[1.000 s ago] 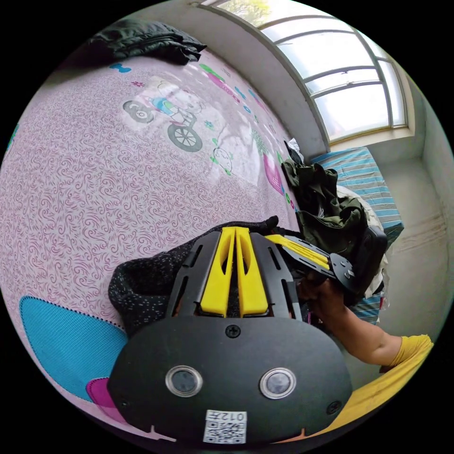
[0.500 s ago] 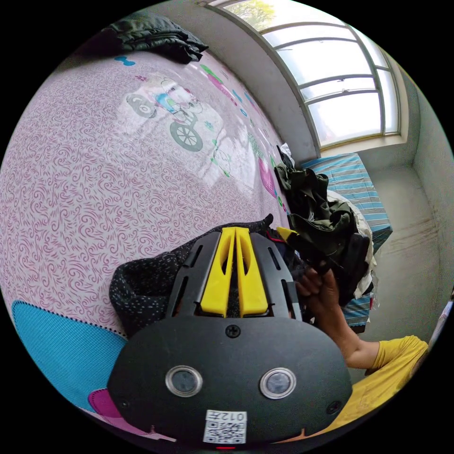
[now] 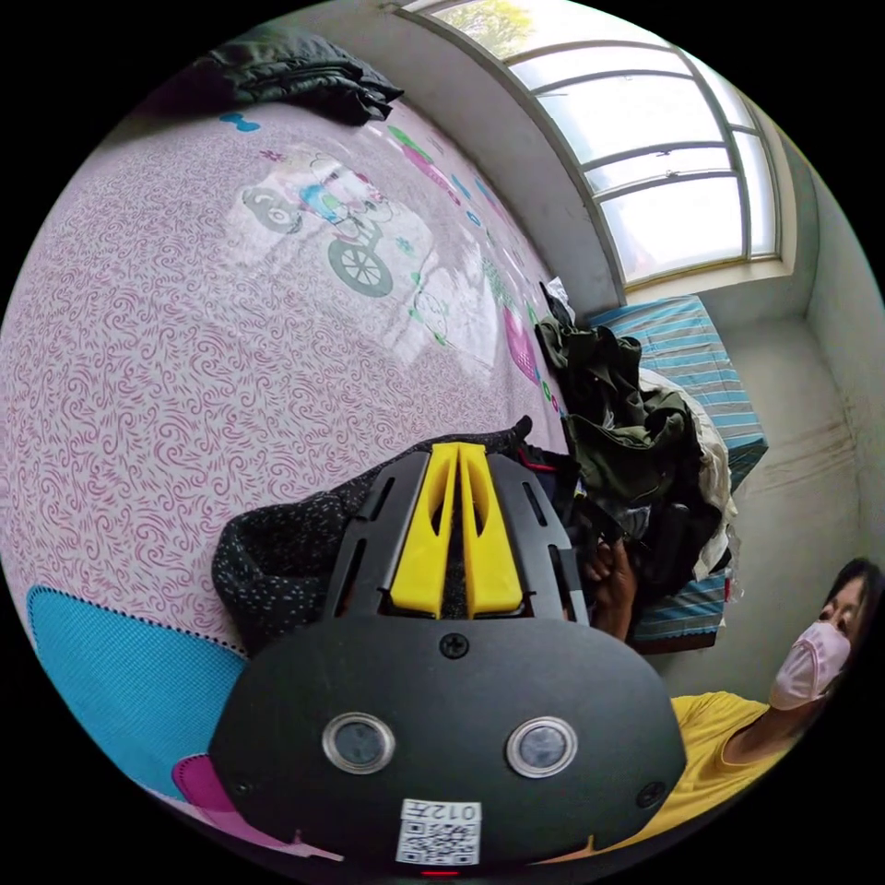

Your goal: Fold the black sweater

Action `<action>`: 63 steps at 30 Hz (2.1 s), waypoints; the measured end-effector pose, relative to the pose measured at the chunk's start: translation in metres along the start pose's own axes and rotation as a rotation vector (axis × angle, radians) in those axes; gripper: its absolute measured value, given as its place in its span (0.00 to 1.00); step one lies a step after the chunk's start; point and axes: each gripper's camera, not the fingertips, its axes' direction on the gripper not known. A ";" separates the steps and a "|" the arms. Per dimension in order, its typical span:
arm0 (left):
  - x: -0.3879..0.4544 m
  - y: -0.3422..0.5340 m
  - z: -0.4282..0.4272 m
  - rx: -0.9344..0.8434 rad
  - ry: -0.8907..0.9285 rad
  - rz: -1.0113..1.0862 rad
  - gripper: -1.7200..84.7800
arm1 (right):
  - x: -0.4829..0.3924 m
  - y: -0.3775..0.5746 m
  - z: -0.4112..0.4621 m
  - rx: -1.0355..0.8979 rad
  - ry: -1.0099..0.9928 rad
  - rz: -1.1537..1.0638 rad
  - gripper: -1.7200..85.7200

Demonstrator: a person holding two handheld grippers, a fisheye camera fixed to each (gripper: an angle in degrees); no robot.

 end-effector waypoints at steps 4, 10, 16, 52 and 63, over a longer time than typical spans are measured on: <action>0.047 0.019 -0.027 0.225 -0.001 0.139 0.02 | 0.044 -0.013 -0.013 -0.026 -0.256 0.112 0.02; 0.210 0.044 0.076 -0.128 -0.078 0.544 0.02 | 0.055 -0.026 -0.031 -0.032 -0.309 0.128 0.03; 0.281 0.087 0.186 -0.206 -0.504 0.724 0.02 | 0.056 -0.034 -0.050 -0.027 -0.309 0.125 0.03; 0.296 0.011 0.215 -0.285 -0.290 0.471 0.02 | 0.053 -0.057 -0.129 -0.011 -0.315 0.081 0.02; 0.290 -0.028 0.245 -0.408 -0.232 0.473 0.02 | 0.025 -0.060 -0.122 -0.057 -0.500 -0.071 0.03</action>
